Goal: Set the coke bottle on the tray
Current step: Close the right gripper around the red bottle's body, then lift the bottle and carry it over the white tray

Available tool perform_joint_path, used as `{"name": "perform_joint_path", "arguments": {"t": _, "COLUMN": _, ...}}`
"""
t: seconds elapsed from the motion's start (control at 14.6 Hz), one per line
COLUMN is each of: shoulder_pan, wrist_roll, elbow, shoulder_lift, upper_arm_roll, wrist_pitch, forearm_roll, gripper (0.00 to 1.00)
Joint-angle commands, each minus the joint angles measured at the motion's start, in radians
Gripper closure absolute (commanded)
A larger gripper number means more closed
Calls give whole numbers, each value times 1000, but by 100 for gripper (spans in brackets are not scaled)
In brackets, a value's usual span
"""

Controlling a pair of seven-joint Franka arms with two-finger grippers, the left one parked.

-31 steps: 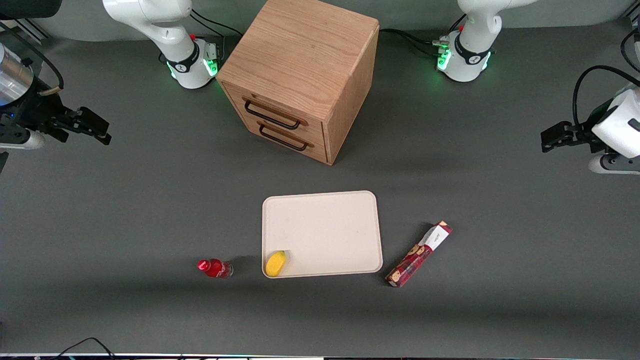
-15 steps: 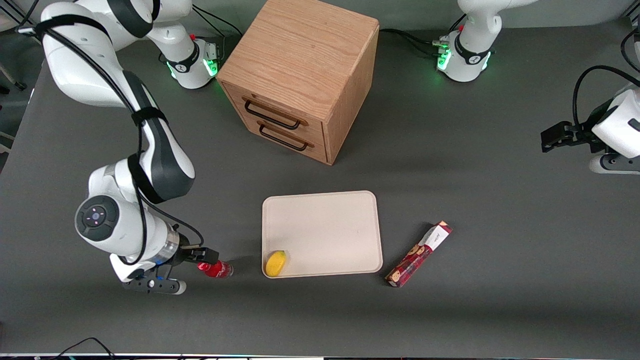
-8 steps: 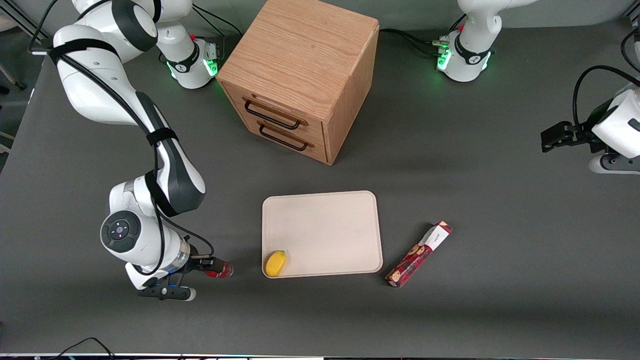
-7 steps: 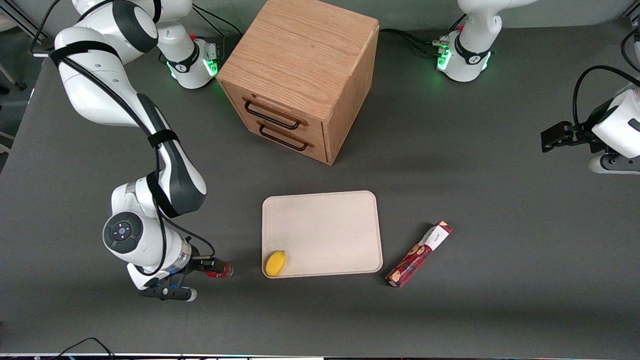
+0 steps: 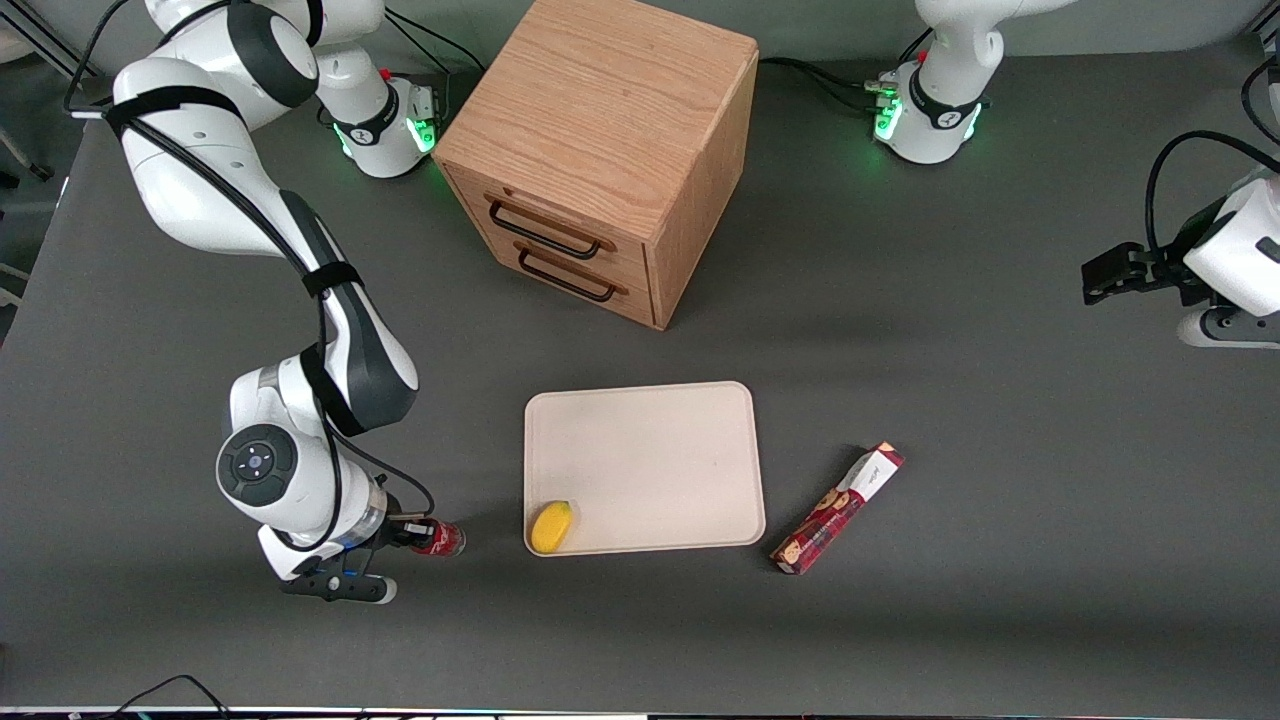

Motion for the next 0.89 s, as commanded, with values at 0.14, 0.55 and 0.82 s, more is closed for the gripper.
{"name": "perform_joint_path", "arguments": {"t": 0.14, "shoulder_pan": 5, "wrist_roll": 29, "elbow": 47, "shoulder_lift": -29, "upper_arm_roll": 31, "wrist_pitch": -87, "forearm_roll": -28, "gripper": 89}}
{"name": "perform_joint_path", "arguments": {"t": 0.55, "shoulder_pan": -3, "wrist_roll": 32, "elbow": 81, "shoulder_lift": -233, "upper_arm_roll": 126, "wrist_pitch": -418, "forearm_roll": -20, "gripper": 92}}
{"name": "perform_joint_path", "arguments": {"t": 0.82, "shoulder_pan": 5, "wrist_roll": 288, "elbow": 136, "shoulder_lift": -253, "upper_arm_roll": 270, "wrist_pitch": -526, "forearm_roll": 18, "gripper": 92}}
